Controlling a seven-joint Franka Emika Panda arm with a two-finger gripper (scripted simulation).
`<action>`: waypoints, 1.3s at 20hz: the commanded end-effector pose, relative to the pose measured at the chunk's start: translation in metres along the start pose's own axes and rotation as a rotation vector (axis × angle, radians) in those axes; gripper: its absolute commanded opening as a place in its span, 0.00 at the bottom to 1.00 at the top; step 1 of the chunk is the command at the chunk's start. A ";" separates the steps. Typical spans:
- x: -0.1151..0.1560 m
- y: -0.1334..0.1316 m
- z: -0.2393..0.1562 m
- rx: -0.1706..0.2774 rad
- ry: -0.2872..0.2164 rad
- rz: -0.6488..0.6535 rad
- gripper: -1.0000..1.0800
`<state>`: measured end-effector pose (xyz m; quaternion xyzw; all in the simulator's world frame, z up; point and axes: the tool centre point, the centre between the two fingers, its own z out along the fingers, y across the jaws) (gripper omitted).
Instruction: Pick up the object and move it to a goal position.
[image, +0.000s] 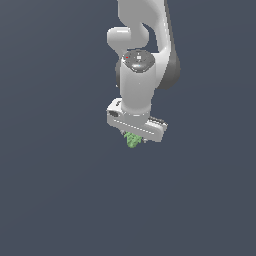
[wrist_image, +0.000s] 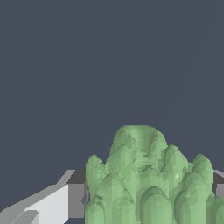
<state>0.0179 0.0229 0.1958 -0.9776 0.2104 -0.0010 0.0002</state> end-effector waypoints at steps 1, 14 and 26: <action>0.012 0.000 -0.023 0.000 -0.001 0.000 0.00; 0.061 -0.004 -0.112 -0.001 -0.001 0.000 0.00; 0.092 -0.007 -0.166 -0.001 -0.001 -0.001 0.00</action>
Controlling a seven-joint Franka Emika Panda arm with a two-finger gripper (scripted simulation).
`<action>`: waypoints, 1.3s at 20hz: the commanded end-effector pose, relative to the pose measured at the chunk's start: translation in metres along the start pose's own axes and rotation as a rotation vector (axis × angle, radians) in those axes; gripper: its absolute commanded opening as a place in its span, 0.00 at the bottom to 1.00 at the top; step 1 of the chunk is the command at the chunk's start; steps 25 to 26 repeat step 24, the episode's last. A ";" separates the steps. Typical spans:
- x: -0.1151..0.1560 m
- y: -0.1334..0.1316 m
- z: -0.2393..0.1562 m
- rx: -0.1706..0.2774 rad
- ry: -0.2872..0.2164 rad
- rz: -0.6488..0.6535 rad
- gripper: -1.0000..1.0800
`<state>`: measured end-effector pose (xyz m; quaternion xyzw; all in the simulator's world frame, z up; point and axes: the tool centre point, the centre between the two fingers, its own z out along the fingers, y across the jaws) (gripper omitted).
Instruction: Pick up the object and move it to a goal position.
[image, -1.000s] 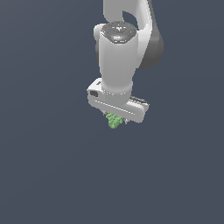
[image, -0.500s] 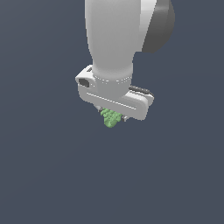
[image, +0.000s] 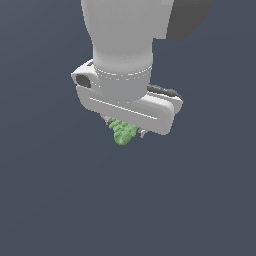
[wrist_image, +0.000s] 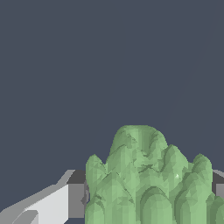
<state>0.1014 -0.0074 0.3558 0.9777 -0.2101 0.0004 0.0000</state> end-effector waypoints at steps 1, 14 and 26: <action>0.005 -0.001 -0.009 0.000 0.000 0.000 0.00; 0.023 -0.003 -0.037 0.000 -0.001 0.000 0.00; 0.026 -0.003 -0.042 0.000 -0.001 0.000 0.00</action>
